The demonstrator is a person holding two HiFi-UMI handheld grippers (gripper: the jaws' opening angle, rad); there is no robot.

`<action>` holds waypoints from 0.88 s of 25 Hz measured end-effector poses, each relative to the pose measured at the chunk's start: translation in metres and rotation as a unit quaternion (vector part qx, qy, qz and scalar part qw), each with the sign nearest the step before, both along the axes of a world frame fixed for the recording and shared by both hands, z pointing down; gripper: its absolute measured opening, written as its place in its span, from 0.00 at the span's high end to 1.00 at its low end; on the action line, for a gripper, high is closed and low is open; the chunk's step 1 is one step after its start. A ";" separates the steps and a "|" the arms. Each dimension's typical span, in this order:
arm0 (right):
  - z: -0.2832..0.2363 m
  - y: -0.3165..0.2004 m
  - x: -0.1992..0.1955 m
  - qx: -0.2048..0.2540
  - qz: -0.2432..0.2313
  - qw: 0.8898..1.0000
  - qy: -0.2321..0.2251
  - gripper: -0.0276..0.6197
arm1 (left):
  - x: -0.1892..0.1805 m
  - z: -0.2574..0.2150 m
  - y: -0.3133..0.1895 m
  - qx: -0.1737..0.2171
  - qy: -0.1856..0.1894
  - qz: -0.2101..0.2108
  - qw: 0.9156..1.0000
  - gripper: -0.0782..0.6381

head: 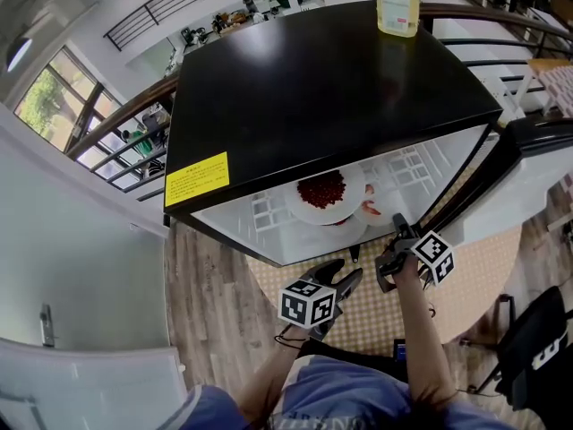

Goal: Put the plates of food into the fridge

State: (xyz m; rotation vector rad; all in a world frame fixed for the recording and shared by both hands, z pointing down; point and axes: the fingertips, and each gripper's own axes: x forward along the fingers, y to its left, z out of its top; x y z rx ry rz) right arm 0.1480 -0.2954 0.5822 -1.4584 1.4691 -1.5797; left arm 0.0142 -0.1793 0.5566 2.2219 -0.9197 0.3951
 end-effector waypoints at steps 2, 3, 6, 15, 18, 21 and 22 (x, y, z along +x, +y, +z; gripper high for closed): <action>-0.003 0.008 0.002 0.002 -0.008 1.000 0.003 0.78 | 0.003 -0.002 0.003 0.002 0.003 0.004 1.000 0.58; -0.004 0.013 0.003 0.001 -0.012 1.000 0.005 0.78 | 0.005 -0.004 0.005 0.003 0.005 0.006 1.000 0.58; -0.009 0.030 0.005 0.003 -0.025 1.000 0.012 0.78 | 0.009 -0.009 0.011 0.007 0.010 0.011 1.000 0.58; -0.051 0.080 0.006 0.050 -0.100 0.991 0.075 0.82 | 0.023 -0.038 0.029 0.039 0.043 0.024 0.998 0.58; -0.068 0.100 -0.001 0.070 -0.150 0.973 0.161 0.83 | 0.026 -0.042 0.037 0.050 0.043 0.024 0.998 0.59; -0.072 0.122 -0.016 0.099 -0.206 0.945 0.233 0.84 | 0.027 -0.040 0.047 0.053 0.037 0.021 0.998 0.61; -0.072 0.129 -0.020 0.107 -0.219 0.937 0.249 0.84 | 0.027 -0.039 0.050 0.053 0.037 0.019 0.998 0.62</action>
